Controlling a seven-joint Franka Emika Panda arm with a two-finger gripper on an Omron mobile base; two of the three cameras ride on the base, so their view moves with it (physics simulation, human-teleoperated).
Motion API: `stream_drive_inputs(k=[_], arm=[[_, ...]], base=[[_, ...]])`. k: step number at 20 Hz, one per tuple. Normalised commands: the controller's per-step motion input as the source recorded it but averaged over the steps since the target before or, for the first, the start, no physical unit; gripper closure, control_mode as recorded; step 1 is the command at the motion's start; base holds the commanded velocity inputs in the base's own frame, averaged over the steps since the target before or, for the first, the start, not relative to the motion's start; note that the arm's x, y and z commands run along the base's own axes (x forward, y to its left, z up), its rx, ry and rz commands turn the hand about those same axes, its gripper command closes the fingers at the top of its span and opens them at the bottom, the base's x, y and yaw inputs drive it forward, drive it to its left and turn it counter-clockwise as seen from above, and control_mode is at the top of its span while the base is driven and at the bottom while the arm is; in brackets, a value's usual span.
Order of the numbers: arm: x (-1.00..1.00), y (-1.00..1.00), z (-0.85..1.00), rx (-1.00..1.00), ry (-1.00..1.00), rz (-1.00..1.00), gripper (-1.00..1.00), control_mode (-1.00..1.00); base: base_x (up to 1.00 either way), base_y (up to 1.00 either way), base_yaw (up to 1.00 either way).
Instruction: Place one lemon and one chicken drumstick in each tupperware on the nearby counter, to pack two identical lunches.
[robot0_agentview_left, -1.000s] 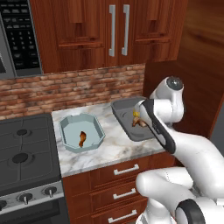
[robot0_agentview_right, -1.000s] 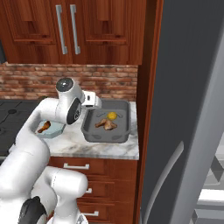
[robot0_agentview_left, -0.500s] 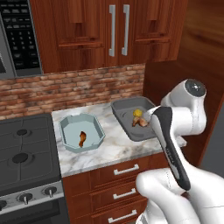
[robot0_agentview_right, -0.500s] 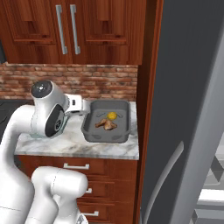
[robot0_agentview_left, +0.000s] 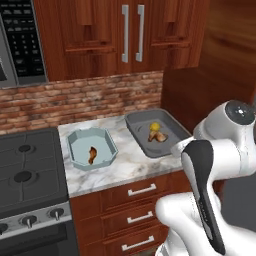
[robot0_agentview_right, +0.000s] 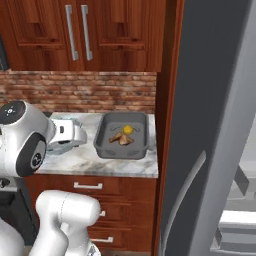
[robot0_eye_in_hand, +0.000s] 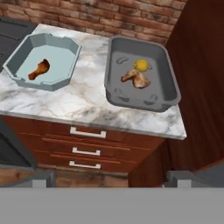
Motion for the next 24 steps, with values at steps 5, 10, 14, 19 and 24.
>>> stream_drive_inputs(k=[5,10,14,19,24], arm=[[0.00,0.00,0.00,0.00,0.00,0.00,-1.00,1.00],[0.00,0.00,0.00,0.00,0.00,0.00,-1.00,1.00],[0.00,0.00,0.00,0.00,0.00,0.00,-1.00,1.00],[0.00,0.00,0.00,0.00,0.00,0.00,-1.00,1.00],[0.00,0.00,0.00,0.00,0.00,0.00,-1.00,1.00]], base=[[-1.00,-0.43,-0.06],[-1.00,-0.73,-0.05],[-0.69,-0.96,-0.09],[-0.14,-1.00,-0.07],[0.00,-1.00,-0.06]])
